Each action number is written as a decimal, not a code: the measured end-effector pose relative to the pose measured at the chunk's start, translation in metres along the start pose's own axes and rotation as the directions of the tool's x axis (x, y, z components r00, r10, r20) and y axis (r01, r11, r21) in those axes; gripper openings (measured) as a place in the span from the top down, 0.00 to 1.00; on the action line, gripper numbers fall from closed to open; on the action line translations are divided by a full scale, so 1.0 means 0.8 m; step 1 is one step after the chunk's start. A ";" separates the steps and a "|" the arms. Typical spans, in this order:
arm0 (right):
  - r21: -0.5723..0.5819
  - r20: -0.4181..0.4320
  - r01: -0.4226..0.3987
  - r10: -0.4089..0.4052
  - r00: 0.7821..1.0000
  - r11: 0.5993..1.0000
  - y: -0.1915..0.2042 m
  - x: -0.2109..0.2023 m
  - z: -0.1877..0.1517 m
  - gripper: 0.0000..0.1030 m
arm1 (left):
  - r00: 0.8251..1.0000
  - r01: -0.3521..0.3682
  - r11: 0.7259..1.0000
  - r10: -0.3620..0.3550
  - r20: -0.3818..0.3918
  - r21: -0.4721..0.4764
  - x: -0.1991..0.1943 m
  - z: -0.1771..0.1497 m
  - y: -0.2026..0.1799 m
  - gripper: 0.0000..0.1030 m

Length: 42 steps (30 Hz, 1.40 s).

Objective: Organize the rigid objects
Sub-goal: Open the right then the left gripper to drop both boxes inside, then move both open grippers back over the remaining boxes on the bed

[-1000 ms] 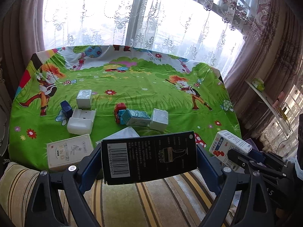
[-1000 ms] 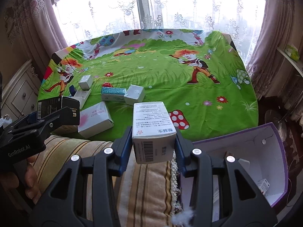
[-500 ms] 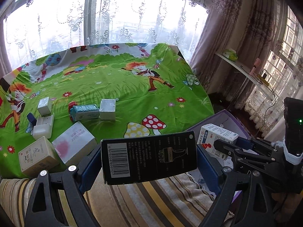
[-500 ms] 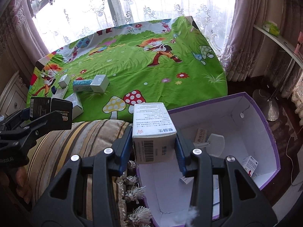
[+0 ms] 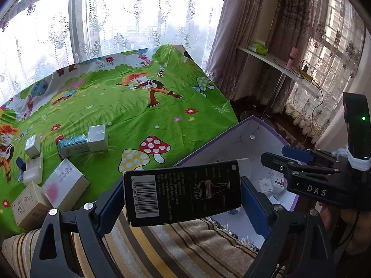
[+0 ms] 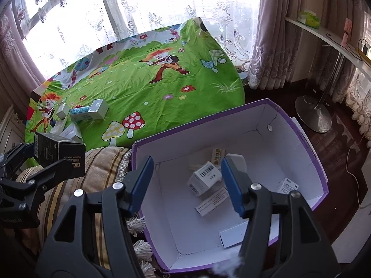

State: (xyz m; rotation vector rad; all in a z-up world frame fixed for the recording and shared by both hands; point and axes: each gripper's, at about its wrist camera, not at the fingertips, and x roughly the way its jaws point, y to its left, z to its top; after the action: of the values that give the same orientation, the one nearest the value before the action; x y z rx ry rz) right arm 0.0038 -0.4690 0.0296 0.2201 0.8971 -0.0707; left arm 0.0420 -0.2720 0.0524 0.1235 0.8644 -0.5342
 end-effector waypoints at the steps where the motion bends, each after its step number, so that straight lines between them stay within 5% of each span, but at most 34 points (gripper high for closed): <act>1: 0.009 0.002 0.005 -0.005 1.000 1.000 -0.005 -0.002 0.000 0.35 | 1.000 0.007 1.000 -0.007 -0.005 0.013 0.002 0.001 -0.005 0.10; 9: 0.043 0.003 0.021 -0.021 1.000 0.999 -0.026 -0.006 -0.004 0.33 | 0.997 0.070 0.987 -0.067 -0.028 0.141 0.007 0.000 -0.041 0.07; 23: 0.037 0.003 0.014 -0.014 1.000 0.999 -0.023 -0.007 -0.003 0.31 | 0.986 0.154 0.985 -0.158 0.047 0.076 -0.016 0.005 -0.019 0.02; 38: -0.101 0.010 0.012 -0.011 1.000 0.995 0.028 -0.009 -0.002 0.31 | 0.989 0.129 0.989 -0.133 0.057 0.066 -0.038 -0.011 0.013 0.02; 42: -0.120 0.002 -0.042 0.043 0.999 0.992 0.046 -0.010 -0.003 0.31 | 0.990 0.126 0.991 -0.128 0.063 0.033 -0.047 -0.018 0.031 0.02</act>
State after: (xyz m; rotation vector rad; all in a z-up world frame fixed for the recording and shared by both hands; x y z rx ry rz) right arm 0.0031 -0.4333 0.0402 0.1271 0.8888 0.0220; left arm 0.0247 -0.2308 0.0686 0.0769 0.8052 -0.6668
